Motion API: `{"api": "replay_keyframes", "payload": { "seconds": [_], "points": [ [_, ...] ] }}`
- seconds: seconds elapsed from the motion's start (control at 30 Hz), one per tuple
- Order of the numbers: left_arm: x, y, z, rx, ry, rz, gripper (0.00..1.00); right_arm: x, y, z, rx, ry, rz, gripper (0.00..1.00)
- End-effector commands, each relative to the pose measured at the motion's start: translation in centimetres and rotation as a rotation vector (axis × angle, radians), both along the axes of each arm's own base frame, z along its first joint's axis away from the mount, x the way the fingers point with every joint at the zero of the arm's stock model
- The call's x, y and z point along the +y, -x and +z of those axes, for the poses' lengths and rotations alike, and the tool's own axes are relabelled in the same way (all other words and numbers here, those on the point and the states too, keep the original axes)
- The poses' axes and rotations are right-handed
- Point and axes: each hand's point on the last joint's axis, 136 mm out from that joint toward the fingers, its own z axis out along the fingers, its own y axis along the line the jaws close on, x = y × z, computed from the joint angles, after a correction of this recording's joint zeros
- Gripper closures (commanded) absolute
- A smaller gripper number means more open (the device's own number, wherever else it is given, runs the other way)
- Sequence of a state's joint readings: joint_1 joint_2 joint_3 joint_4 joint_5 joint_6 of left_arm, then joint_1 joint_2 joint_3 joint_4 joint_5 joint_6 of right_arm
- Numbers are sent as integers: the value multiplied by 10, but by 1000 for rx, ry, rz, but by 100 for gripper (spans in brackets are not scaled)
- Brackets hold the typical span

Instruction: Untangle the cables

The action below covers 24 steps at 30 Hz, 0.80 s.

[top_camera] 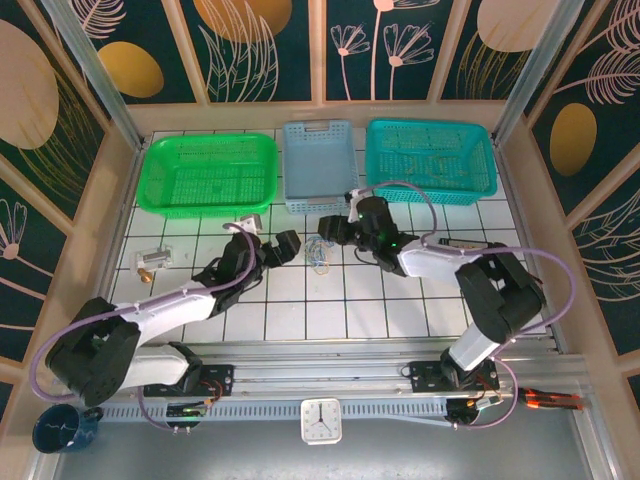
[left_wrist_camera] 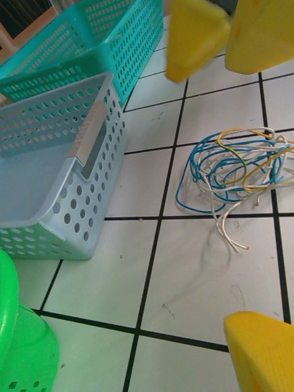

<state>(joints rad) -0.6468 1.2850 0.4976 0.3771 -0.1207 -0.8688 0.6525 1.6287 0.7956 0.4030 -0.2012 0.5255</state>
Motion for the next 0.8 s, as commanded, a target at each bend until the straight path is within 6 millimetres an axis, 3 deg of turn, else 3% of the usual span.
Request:
{"api": "replay_keyframes", "payload": {
  "seconds": [0.0, 0.13, 0.3, 0.53, 0.67, 0.77],
  "points": [
    [-8, -2, -6, 111, 54, 3, 1, 10, -4, -11, -2, 28, 4, 47],
    [-10, -5, -8, 161, 120, 5, 1, 15, -3, -29, 19, 69, 7, 46],
    [-8, -5, -12, 203, 200, 14, 1, 24, 14, -48, 70, 71, 54, 50],
    [-9, -3, -17, 222, 177, -9, 1, 32, 47, -57, 123, 57, 110, 76],
    [-5, -3, -20, 209, 89, -29, 1, 27, 59, -55, 126, 59, 99, 76],
    [-1, -2, -25, 200, 10, -55, 1, 18, 57, -52, 114, 82, 62, 67]
  ]
}}
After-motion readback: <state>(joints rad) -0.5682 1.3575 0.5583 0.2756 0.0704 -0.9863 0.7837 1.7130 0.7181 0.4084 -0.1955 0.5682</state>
